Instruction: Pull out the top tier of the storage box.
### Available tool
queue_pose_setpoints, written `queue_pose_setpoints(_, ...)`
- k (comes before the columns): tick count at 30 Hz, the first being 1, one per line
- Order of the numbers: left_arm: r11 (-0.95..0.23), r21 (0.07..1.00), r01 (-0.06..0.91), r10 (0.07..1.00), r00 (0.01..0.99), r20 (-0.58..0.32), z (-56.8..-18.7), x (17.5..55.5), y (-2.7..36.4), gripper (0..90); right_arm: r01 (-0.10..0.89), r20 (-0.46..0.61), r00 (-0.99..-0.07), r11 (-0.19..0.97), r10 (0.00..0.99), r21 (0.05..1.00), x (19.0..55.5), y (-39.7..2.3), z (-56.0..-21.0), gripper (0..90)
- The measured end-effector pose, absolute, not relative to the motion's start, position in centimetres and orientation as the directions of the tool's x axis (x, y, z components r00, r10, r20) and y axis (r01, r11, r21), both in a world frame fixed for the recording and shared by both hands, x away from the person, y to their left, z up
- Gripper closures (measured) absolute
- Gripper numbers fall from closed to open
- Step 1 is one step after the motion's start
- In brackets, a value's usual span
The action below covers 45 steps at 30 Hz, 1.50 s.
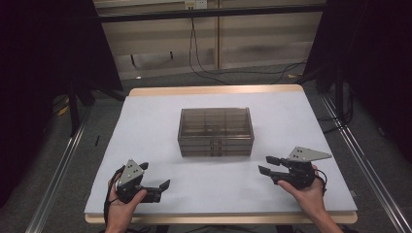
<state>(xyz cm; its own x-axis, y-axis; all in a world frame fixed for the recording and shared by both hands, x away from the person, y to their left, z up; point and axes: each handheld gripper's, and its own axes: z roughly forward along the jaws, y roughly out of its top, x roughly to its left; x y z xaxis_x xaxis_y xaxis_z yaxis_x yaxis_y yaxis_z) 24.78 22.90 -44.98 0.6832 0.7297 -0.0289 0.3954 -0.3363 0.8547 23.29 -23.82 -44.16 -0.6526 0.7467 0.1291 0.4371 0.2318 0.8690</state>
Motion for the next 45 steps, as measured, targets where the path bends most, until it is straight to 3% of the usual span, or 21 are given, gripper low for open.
queue_pose_setpoints(10, -0.347, 0.857, 0.381, 0.724, 0.690, -0.014, -44.9, 24.7, 22.9, 3.0, 0.419, 0.076, -0.673, 0.295, 0.736, 0.859, 23.5, -22.5, -44.3, 46.1)
queue_pose_setpoints(16, -0.346, 0.856, 0.384, 0.726, 0.687, -0.015, -44.9, 24.6, 22.9, 3.0, 0.385, 0.005, -0.692, 0.363, 0.722, 0.849, 23.3, -21.4, -44.3, 43.4)
queue_pose_setpoints(19, -0.346, 0.857, 0.383, 0.727, 0.687, -0.014, -44.9, 24.7, 22.9, 3.0, 0.356, -0.037, -0.708, 0.401, 0.706, 0.844, 23.1, -21.0, -44.2, 47.5)
queue_pose_setpoints(32, -0.342, 0.856, 0.388, 0.730, 0.683, -0.018, -44.9, 24.6, 22.9, 3.0, 0.243, -0.234, -0.725, 0.559, 0.647, 0.793, 22.6, -18.2, -44.3, 49.3)
queue_pose_setpoints(40, -0.349, 0.854, 0.385, 0.727, 0.687, -0.013, -44.9, 24.7, 22.9, 3.1, 0.185, -0.335, -0.713, 0.626, 0.616, 0.757, 22.5, -17.0, -44.3, 44.3)
queue_pose_setpoints(45, -0.343, 0.854, 0.391, 0.729, 0.684, -0.021, -45.0, 24.7, 22.8, 3.1, 0.123, -0.417, -0.706, 0.680, 0.572, 0.723, 22.2, -15.5, -44.2, 53.3)
